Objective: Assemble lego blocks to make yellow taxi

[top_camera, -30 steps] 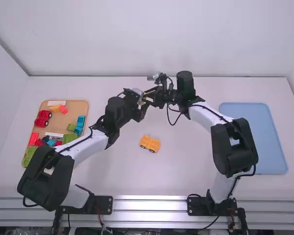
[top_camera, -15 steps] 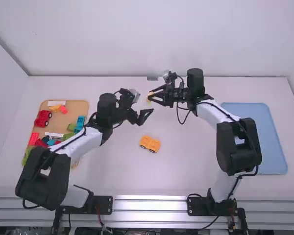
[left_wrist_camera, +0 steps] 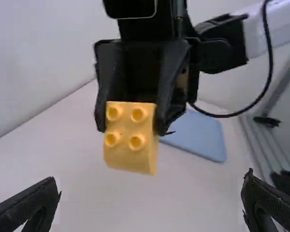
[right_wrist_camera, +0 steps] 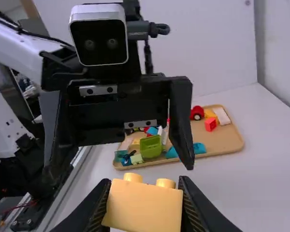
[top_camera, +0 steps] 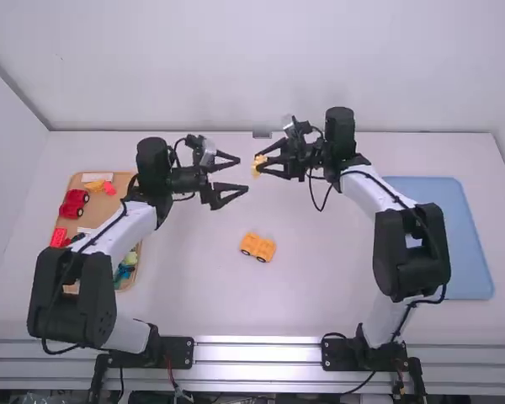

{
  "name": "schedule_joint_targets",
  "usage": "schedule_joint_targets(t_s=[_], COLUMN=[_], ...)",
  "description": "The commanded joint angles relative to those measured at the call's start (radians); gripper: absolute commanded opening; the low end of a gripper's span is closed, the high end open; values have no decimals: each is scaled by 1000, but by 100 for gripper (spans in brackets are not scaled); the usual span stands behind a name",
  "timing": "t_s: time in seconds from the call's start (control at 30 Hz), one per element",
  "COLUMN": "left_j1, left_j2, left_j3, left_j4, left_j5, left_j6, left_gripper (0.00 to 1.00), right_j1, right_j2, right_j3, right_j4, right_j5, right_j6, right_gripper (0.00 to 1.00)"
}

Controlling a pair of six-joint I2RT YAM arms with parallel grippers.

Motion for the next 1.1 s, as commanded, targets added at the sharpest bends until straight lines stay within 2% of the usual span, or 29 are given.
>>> schedule_joint_targets(t_s=[0.0,0.1,0.27,0.43,0.67,0.87,1.0,1.07], left_j1=[-2,-2,-20,-51,-49,-65,-65,-60], left_j2=[20,36,52,57,57,57,57,57], left_j3=[33,45,48,48,48,48,48,48], left_j4=[-2,-1,2,2,32,22,29,29], left_j5=[92,84,89,27,30,27,27,27], left_j6=[15,14,15,14,-14,-4,-4,-4], left_gripper=[98,99,99,99,81,50,43,36], right_j1=[-2,0,27,45,42,43,42,43], right_j2=[-9,-10,-10,-10,-10,-10,-10,-10], right_j3=[27,27,26,26,26,26,26,26], right_j4=[2,2,3,-9,-11,-9,-11,-12], right_j5=[-34,-72,-66,-29,-32,-31,-32,-32], right_j6=[-5,-16,-17,-39,-39,-42,-42,-42], right_gripper=[18,18,18,18,18,18,18,18])
